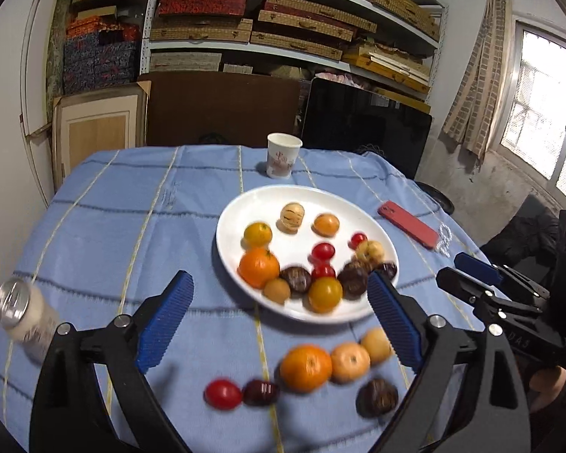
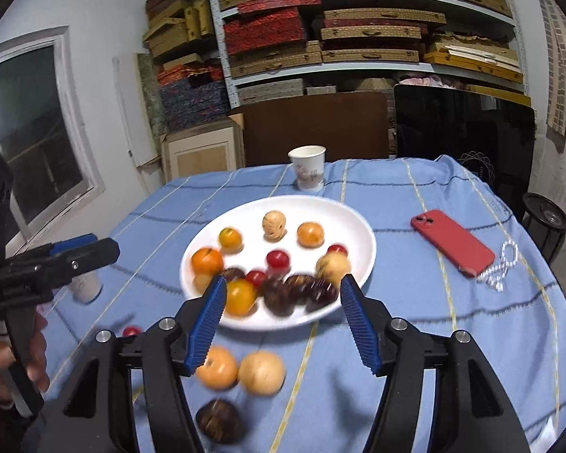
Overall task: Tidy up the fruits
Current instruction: 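Grasp the brown mangosteen from the pile with the right tool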
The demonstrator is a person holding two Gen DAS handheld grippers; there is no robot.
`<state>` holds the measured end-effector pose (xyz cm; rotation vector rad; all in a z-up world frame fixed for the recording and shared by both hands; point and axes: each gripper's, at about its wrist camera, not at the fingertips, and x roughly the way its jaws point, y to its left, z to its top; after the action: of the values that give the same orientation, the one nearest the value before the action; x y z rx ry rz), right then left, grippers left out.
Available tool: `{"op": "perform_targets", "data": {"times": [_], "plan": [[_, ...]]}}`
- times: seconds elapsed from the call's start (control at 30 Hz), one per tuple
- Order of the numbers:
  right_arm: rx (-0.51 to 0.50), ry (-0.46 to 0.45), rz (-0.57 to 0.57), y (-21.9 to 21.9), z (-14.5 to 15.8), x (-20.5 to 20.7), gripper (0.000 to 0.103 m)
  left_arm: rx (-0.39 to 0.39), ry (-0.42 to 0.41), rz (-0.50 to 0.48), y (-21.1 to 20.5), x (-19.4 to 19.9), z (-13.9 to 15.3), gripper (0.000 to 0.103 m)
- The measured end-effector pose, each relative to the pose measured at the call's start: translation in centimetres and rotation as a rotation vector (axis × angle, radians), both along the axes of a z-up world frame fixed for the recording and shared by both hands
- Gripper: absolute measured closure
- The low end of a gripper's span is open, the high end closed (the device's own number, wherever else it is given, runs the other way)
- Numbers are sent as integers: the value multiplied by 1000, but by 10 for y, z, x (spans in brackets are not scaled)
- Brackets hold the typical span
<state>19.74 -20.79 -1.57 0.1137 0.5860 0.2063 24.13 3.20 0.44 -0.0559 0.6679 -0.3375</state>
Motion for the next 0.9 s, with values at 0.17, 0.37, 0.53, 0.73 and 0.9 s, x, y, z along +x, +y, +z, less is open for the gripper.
{"op": "perform_targets", "data": {"times": [0.17, 0.37, 0.53, 0.73, 0.9], "plan": [[-13, 37, 22, 14, -18, -38, 36, 43, 5, -9, 17, -51, -12, 12], [-20, 125, 13, 24, -38, -44, 33, 78, 23, 3, 31, -84, -29, 12], [-74, 205, 31, 42, -61, -41, 32, 98, 38, 20, 37, -93, -44, 12], [-145, 236, 41, 62, -72, -33, 32, 77, 53, 47, 46, -88, -47, 12], [-173, 257, 36, 73, -78, -24, 33, 85, 55, 48, 46, -85, -47, 12]]}}
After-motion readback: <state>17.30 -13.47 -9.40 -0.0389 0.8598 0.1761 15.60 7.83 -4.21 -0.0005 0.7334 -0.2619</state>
